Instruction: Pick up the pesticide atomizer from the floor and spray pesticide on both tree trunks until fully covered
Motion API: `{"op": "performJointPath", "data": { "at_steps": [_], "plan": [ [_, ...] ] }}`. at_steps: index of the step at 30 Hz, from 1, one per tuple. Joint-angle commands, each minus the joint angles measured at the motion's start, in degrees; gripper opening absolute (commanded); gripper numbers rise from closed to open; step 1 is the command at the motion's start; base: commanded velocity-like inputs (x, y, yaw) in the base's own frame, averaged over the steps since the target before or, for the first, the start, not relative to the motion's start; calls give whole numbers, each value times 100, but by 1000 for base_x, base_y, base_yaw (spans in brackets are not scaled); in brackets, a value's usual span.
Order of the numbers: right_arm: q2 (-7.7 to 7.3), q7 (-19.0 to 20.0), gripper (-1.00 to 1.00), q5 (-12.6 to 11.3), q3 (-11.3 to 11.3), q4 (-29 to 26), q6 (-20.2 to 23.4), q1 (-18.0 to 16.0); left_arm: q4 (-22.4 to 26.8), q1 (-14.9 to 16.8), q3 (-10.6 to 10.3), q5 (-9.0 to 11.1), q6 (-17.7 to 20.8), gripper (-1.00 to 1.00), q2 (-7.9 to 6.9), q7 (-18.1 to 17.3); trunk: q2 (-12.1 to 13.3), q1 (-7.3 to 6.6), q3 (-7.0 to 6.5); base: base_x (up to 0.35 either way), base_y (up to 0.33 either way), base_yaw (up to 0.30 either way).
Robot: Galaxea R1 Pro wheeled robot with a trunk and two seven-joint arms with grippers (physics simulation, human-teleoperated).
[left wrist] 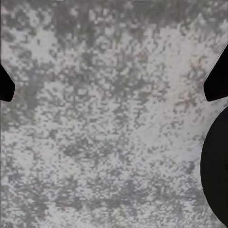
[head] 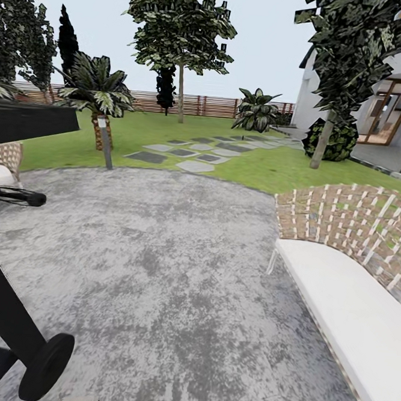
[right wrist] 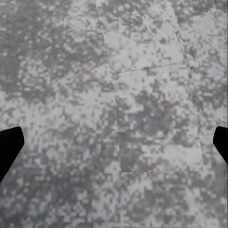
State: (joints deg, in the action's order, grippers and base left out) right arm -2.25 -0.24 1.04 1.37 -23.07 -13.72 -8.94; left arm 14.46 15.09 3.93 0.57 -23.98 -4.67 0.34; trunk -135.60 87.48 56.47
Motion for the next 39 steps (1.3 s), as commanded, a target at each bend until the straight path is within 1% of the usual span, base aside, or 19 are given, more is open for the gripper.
{"op": "performJointPath", "data": {
  "at_steps": [1,25,39],
  "plan": [
    [-3,-3,100,10,13,4,-16,-3,-5,3,11,5,-19,100,1,1,-2,2,5,339,-14,0],
    [-2,-3,100,10,13,4,-16,-3,-5,3,11,6,-19,100,1,1,-2,2,5,339,-72,0],
    [5,-3,100,10,20,4,-16,-3,-5,3,11,9,-19,100,1,1,-2,2,5,339,-6,0]
  ]
}}
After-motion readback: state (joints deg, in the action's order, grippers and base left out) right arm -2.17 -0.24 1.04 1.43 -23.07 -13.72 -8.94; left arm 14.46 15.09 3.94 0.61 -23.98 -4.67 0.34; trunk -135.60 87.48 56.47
